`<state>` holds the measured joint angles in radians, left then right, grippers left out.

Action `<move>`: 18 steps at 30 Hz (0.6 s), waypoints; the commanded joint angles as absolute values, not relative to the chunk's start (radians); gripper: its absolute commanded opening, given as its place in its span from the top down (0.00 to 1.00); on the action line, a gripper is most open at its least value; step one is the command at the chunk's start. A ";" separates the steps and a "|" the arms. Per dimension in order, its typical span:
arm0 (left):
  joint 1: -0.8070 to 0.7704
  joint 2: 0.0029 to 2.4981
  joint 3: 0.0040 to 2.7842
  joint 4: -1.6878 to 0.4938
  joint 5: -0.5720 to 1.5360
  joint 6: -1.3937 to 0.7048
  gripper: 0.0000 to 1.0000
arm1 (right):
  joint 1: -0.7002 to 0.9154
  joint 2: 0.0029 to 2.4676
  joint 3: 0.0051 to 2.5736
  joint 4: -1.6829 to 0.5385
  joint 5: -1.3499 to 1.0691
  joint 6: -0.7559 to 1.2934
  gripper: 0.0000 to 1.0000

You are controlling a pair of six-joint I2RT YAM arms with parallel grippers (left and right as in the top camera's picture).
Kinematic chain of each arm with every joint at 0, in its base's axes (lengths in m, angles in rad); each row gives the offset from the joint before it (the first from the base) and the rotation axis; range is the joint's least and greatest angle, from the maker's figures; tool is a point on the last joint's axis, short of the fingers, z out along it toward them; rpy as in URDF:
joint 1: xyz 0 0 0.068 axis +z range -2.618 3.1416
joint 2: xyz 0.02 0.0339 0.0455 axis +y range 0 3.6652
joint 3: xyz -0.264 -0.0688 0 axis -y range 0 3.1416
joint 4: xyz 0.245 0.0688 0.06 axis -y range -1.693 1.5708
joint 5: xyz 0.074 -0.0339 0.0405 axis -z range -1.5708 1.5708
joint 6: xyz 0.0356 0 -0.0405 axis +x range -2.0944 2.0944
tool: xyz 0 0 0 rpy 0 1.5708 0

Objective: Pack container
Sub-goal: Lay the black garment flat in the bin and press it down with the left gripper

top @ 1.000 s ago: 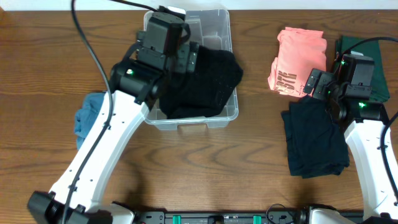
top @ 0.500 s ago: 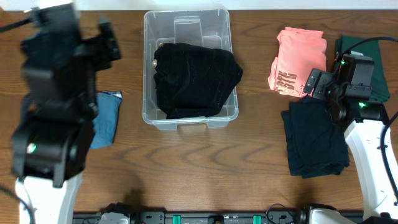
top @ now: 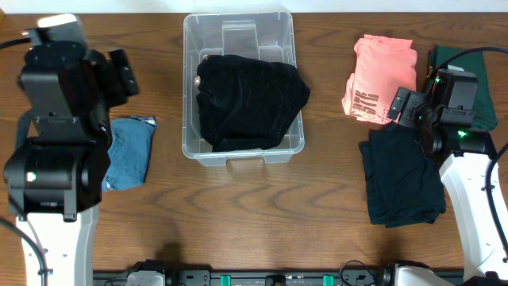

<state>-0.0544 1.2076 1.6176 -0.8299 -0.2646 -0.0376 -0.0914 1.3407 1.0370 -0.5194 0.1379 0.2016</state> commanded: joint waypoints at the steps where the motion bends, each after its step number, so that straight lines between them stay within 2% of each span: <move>1: -0.053 1.270 1.616 -0.827 0.181 0.059 0.02 | -0.098 1.342 1.040 -0.521 0.138 0.212 0.01; 3: -0.057 1.317 1.616 -0.819 0.321 0.088 0.01 | -0.098 1.342 1.040 -0.521 0.138 0.212 0.01; 11: -0.155 1.531 1.616 -0.706 0.629 0.128 0.03 | -0.098 1.342 1.040 -0.521 0.138 0.212 0.01; 18: -0.289 1.703 1.616 -0.636 0.509 0.147 0.05 | -0.098 1.342 1.040 -0.521 0.138 0.212 0.01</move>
<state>-0.2607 1.6466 1.6154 -0.6456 0.5240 0.1184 -0.0914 1.3407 1.0370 -0.5198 0.1379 0.2020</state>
